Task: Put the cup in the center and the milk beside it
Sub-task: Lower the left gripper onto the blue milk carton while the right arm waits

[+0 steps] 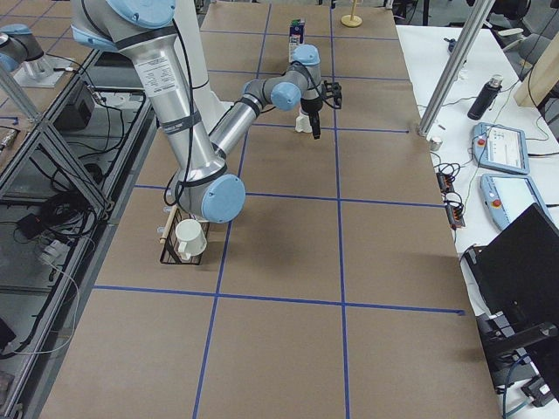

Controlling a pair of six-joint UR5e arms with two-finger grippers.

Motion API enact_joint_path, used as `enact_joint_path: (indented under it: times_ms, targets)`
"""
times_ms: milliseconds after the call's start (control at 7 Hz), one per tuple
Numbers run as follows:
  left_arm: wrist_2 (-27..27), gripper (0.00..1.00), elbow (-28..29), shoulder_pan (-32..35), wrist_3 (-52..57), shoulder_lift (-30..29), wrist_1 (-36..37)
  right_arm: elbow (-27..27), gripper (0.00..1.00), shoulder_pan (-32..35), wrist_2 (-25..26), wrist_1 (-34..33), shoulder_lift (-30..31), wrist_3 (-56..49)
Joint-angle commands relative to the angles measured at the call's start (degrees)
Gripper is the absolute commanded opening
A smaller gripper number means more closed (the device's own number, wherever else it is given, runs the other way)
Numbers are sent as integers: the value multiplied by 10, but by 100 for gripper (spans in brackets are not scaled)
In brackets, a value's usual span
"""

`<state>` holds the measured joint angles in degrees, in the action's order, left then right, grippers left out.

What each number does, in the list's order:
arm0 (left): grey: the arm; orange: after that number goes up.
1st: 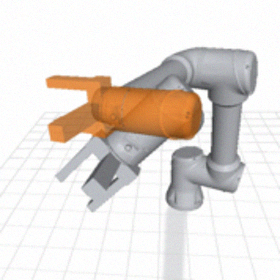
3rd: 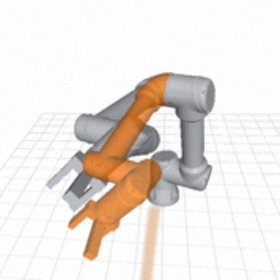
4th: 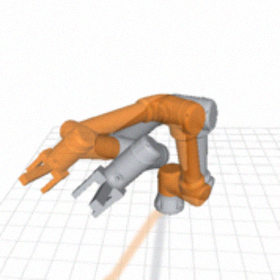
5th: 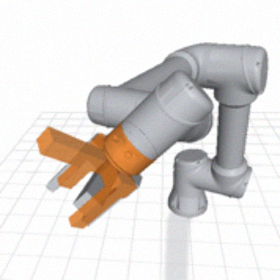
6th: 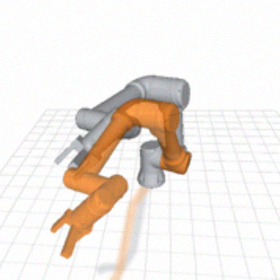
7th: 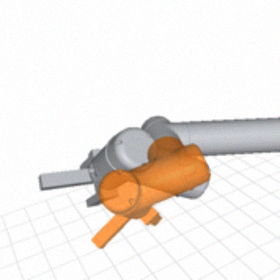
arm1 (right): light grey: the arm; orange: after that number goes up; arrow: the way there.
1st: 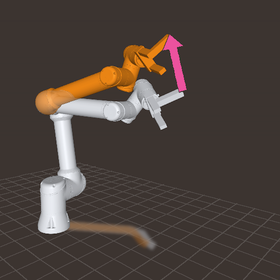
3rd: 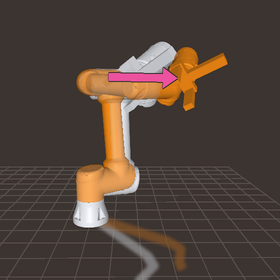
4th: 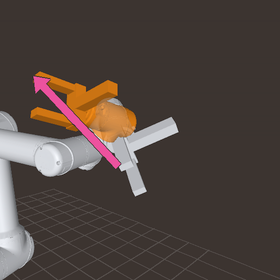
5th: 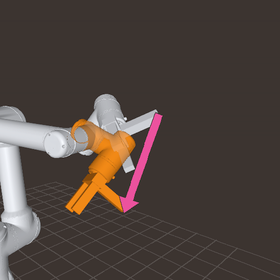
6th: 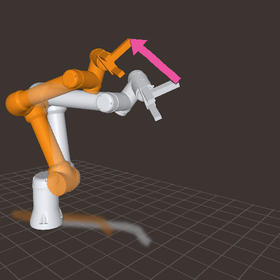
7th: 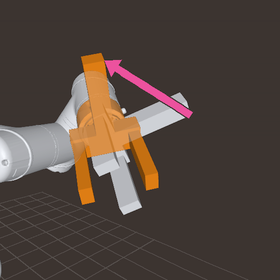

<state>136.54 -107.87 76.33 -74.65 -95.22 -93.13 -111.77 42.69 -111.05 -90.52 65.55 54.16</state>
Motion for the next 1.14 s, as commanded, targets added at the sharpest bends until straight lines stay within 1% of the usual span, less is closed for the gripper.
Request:
enact_joint_path:
  times_ms: [0,143,286,429,571,714,857,1000]
  targets:
    - [-3,98,-41,-18,-197,12,-20,-2,100,5,7,2,22,0]
    - [-7,98,-47,-55,-248,7,-34,0,100,5,14,3,26,0]
    - [-21,98,-48,-62,-240,40,-49,2,100,4,21,3,27,0]
    - [-22,98,-49,-59,-233,42,-61,1,100,4,24,3,34,0]
    - [-27,98,-69,-56,-232,43,-64,1,100,3,24,4,35,0]
    - [-28,98,-91,-51,-207,54,-67,0,100,3,24,4,36,0]
    - [-28,98,-104,-47,-134,117,-91,0,100,3,30,4,36,0]
    - [-63,98,-102,-48,-101,153,-100,1,100,3,32,4,36,0]
